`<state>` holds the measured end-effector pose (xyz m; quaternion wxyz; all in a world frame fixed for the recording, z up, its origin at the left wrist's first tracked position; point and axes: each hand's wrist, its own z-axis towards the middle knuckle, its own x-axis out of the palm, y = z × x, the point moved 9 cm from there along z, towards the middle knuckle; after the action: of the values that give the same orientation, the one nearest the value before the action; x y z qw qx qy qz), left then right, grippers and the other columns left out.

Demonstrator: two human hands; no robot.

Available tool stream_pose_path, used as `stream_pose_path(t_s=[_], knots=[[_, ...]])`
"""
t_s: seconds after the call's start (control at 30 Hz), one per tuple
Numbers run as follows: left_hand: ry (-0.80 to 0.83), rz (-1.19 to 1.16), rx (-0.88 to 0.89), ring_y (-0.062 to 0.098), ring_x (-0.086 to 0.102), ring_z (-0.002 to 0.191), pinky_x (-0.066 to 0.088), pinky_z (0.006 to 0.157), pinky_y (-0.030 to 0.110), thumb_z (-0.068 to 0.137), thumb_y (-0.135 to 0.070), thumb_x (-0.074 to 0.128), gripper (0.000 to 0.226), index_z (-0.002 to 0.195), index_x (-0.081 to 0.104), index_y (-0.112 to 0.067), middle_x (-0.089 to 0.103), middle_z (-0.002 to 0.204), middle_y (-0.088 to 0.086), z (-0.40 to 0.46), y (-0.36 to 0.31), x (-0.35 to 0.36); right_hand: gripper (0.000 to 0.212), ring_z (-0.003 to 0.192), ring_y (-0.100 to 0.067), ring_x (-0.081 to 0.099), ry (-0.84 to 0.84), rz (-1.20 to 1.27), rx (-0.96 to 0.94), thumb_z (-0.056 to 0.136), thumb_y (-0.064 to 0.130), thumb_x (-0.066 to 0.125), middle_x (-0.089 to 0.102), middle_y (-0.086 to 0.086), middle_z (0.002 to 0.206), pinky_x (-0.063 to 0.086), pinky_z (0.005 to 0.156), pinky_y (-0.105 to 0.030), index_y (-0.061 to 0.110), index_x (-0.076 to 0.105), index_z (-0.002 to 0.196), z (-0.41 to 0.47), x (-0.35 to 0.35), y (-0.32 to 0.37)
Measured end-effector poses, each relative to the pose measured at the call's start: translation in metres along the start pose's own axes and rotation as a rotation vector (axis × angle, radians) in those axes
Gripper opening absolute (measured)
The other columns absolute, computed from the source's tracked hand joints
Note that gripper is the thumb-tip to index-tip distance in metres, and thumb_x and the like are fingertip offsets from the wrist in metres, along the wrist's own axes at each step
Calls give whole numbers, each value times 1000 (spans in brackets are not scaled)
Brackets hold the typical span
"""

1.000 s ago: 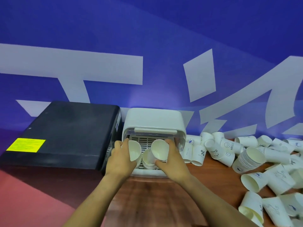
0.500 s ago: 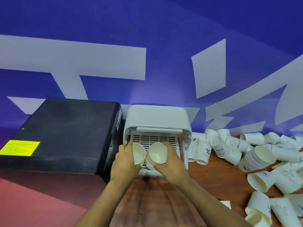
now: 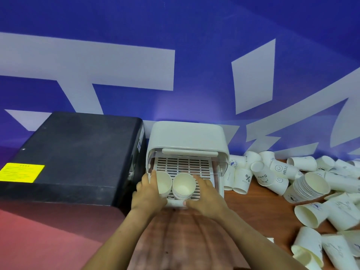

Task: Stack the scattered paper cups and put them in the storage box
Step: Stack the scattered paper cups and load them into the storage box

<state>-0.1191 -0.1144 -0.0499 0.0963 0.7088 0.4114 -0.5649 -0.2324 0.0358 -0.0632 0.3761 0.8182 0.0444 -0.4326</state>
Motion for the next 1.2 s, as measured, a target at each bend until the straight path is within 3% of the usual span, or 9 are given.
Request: stream_pose_path(t_s=[0.1, 0.2, 0.4, 0.53, 0.7, 0.9, 1.13, 1.2], knots=[[-76, -63, 88, 27, 25, 136, 37, 106, 41, 80, -40, 64, 91, 150, 9, -20, 15, 152, 5, -13, -16, -9, 92, 135, -17, 36, -12, 19, -8, 76, 45, 71, 27, 2, 151, 35, 110, -36, 30, 17, 149, -9, -10, -5], [-124, -150, 245, 22, 17, 142, 27, 114, 34, 84, -39, 63, 83, 150, 16, -24, 13, 155, 3, -44, -39, -6, 77, 131, -16, 39, 4, 10, -39, 82, 43, 67, 36, -1, 146, 37, 108, -33, 27, 28, 146, -30, -17, -11], [-33, -198, 383, 17, 34, 133, 36, 108, 32, 86, -40, 62, 71, 146, 27, -27, 31, 147, -3, -83, -68, 35, 58, 116, -17, 51, 0, -20, 32, 83, 38, 67, 46, -2, 132, 41, 102, -31, 25, 45, 135, -78, -25, -40], [38, -182, 430, 18, 37, 132, 34, 108, 31, 86, -40, 62, 67, 144, 31, -24, 37, 143, -2, -92, -88, 63, 49, 116, -14, 50, -59, 16, 97, 83, 38, 67, 49, 2, 126, 42, 98, -30, 28, 50, 128, -114, -34, -75], [211, -159, 412, 21, 39, 130, 36, 107, 33, 85, -43, 61, 68, 143, 32, -23, 35, 145, 1, -114, -108, 113, 41, 110, -15, 53, -65, 1, 201, 83, 40, 65, 55, 4, 120, 45, 93, -31, 22, 55, 119, -152, -40, -126], [226, -93, 314, 23, 43, 130, 38, 106, 33, 86, -48, 59, 71, 145, 29, -22, 37, 145, 3, -111, -138, 131, 49, 115, -15, 52, -80, 36, 189, 85, 33, 65, 54, -1, 129, 39, 93, -25, 20, 50, 130, -154, -70, -169], [303, -82, 143, 28, 48, 118, 42, 97, 40, 78, -62, 58, 65, 127, 43, -20, 49, 130, 7, -113, -202, 178, 36, 89, -11, 57, 57, 28, 136, 86, 26, 64, 59, 5, 100, 48, 84, -30, 20, 55, 120, -168, -96, -244], [322, -105, 88, 29, 48, 119, 42, 99, 43, 76, -67, 56, 74, 132, 40, -21, 47, 133, 7, -111, -217, 191, 41, 94, -11, 56, 115, -77, 132, 85, 32, 64, 59, 6, 104, 47, 82, -27, 21, 54, 123, -174, -98, -269]])
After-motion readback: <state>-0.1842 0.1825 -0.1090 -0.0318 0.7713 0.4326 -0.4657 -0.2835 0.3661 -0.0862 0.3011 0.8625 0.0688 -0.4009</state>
